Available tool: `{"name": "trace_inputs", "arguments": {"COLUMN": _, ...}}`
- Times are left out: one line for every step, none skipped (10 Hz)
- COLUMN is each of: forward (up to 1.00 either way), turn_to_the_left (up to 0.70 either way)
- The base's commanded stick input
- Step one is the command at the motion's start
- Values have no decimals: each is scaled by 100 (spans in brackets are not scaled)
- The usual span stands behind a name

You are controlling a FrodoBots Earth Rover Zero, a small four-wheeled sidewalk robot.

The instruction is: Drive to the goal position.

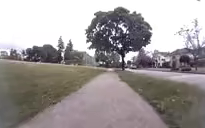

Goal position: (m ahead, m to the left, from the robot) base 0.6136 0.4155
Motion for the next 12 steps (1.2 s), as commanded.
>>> {"name": "trace_inputs", "arguments": {"forward": 70, "turn_to_the_left": 0}}
{"name": "trace_inputs", "arguments": {"forward": 70, "turn_to_the_left": 0}}
{"name": "trace_inputs", "arguments": {"forward": 70, "turn_to_the_left": 0}}
{"name": "trace_inputs", "arguments": {"forward": 70, "turn_to_the_left": 0}}
{"name": "trace_inputs", "arguments": {"forward": 70, "turn_to_the_left": 0}}
{"name": "trace_inputs", "arguments": {"forward": 70, "turn_to_the_left": 0}}
{"name": "trace_inputs", "arguments": {"forward": 70, "turn_to_the_left": 0}}
{"name": "trace_inputs", "arguments": {"forward": 70, "turn_to_the_left": 0}}
{"name": "trace_inputs", "arguments": {"forward": 70, "turn_to_the_left": 0}}
{"name": "trace_inputs", "arguments": {"forward": 70, "turn_to_the_left": 0}}
{"name": "trace_inputs", "arguments": {"forward": 70, "turn_to_the_left": 0}}
{"name": "trace_inputs", "arguments": {"forward": 70, "turn_to_the_left": 0}}
